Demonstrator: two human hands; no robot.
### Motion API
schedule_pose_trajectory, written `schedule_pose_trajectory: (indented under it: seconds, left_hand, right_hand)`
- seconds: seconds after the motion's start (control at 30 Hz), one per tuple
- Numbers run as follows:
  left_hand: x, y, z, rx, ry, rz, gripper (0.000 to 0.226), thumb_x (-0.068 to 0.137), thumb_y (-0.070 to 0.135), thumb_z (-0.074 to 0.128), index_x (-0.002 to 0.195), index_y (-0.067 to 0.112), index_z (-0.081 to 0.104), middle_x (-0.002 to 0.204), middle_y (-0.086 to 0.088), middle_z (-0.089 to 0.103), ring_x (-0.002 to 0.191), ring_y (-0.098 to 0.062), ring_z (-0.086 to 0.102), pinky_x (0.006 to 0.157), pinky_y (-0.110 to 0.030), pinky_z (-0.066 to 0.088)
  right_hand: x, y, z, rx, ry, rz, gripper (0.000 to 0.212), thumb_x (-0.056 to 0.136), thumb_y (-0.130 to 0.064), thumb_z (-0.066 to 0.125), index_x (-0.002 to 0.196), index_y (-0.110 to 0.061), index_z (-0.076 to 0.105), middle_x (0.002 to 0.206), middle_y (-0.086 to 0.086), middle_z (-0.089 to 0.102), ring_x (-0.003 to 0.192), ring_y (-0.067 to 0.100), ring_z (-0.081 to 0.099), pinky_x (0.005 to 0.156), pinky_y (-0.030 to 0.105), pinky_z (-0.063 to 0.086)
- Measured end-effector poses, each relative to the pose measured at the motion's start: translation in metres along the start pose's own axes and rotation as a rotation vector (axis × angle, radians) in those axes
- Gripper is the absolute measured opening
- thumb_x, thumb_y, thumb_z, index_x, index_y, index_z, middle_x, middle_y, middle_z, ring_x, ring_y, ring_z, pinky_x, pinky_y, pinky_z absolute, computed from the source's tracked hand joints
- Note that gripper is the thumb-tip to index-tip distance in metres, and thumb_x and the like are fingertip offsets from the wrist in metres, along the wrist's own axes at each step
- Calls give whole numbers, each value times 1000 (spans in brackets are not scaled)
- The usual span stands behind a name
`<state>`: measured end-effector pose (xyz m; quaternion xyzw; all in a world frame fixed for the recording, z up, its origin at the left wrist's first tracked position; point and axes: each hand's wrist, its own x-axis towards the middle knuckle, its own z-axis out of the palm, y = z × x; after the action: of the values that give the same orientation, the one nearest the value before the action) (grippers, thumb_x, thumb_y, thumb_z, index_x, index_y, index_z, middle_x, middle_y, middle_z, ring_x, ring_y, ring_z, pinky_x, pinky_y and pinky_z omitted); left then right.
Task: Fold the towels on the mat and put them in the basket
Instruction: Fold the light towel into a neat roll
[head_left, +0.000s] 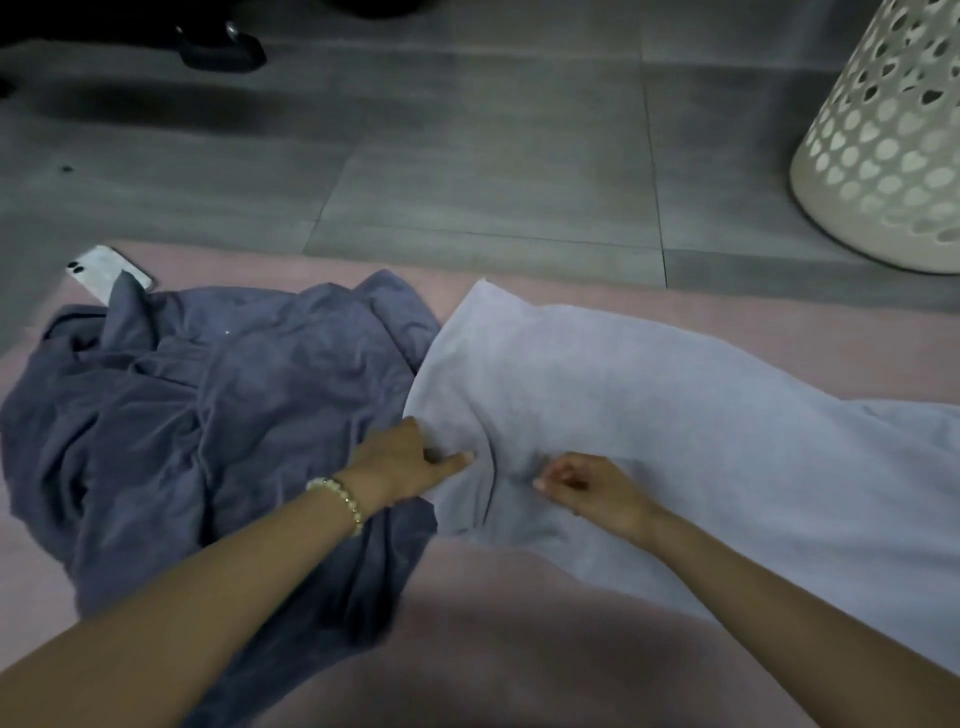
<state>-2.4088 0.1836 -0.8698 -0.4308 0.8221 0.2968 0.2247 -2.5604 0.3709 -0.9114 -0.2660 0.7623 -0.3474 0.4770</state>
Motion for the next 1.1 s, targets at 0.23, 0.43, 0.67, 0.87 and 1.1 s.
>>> schedule_pose_trajectory:
  seconds: [0.23, 0.43, 0.67, 0.87, 1.1]
  left_hand:
    - [-39, 14, 32, 216, 114, 103, 55, 73, 70, 58, 88, 17, 58, 85, 5, 59, 83, -15, 56, 60, -23, 39]
    - [-43, -17, 48, -518, 69, 94, 25, 91, 19, 58, 67, 13, 55, 73, -6, 59, 61, -13, 54, 54, -22, 49]
    - [-70, -60, 40, -972, -19, -1, 20, 102, 22, 38, 85, 17, 45, 85, -4, 59, 71, -14, 62, 66, -24, 52]
    - [-92, -80, 24, -847, -64, -77, 22, 101, 24, 38, 85, 15, 49, 86, -9, 59, 70, -17, 61, 66, -30, 54]
    - [-124, -32, -5, -931, -71, 121, 19, 101, 24, 40, 84, 20, 47, 95, 0, 58, 87, -10, 56, 86, -25, 45]
  right_hand:
    - [-39, 38, 22, -232, 49, -64, 21, 72, -33, 80, 74, -27, 60, 76, -9, 62, 68, 2, 56, 68, 13, 44]
    - [-58, 63, 42, -429, 240, -60, 40, 76, -37, 77, 108, -19, 62, 102, -10, 53, 94, 8, 53, 81, 19, 43]
    - [-60, 52, 43, -406, 319, 44, 12, 82, -15, 70, 93, -11, 69, 90, 5, 70, 82, 17, 63, 72, 20, 46]
    - [-101, 13, 20, -278, -187, 6, 15, 83, -16, 72, 96, -9, 73, 75, -15, 71, 67, -8, 59, 68, 6, 43]
    - [-124, -45, 9, -24, -68, 110, 32, 97, -40, 46, 114, -16, 60, 114, 1, 58, 94, 14, 57, 85, 27, 49]
